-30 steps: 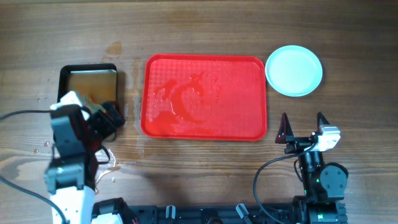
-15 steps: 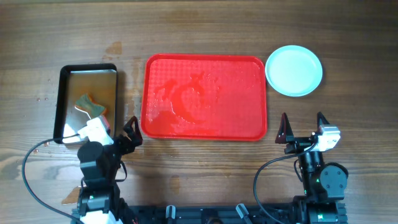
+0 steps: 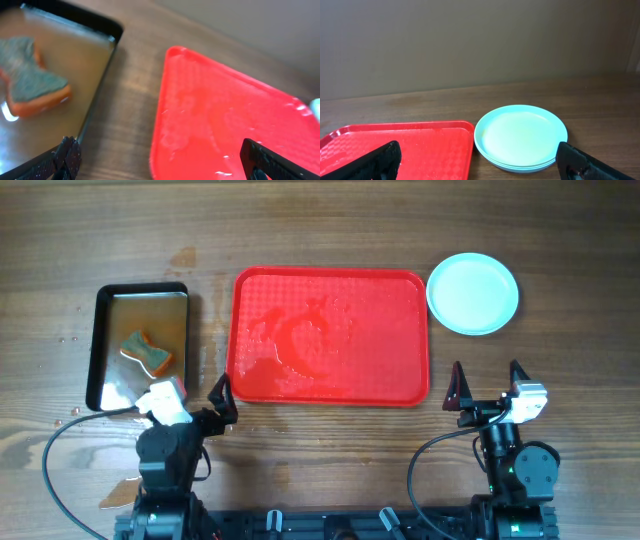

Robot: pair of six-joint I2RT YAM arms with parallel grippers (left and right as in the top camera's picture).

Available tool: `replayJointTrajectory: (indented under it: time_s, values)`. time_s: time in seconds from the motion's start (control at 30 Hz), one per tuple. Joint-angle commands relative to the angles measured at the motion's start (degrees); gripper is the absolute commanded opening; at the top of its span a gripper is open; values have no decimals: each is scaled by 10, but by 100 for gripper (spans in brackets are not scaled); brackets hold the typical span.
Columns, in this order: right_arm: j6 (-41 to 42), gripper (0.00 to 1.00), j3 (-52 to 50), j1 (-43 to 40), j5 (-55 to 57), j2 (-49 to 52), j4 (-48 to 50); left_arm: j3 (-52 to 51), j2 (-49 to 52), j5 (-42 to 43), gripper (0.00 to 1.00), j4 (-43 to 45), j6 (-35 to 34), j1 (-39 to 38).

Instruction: Clean dirty plates on tray and stack at the side

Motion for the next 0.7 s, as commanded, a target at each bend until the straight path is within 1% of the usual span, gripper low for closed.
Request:
replayJointTrajectory:
  time_s: [0.0, 0.23, 0.33, 0.5, 0.57, 0.67]
  values:
    - [-9, 100, -1, -3, -5, -6, 1, -4, -48, -22, 100, -3, 16, -34]
    - [-9, 100, -1, -3, -5, -6, 1, -4, -142, -21, 100, -4, 16, -39]
    - [-9, 100, -1, -3, -5, -6, 1, -4, -164, -21, 100, -4, 16, -39]
    - [-9, 100, -1, -3, -5, -6, 1, -4, -164, -21, 100, -4, 62, -39]
    - [-9, 100, -1, -3, -5, -6, 1, -4, -164, -21, 100, -4, 65, -39]
    - [-9, 100, -1, -3, -5, -6, 1, -4, -164, -21, 100, -4, 98, -39]
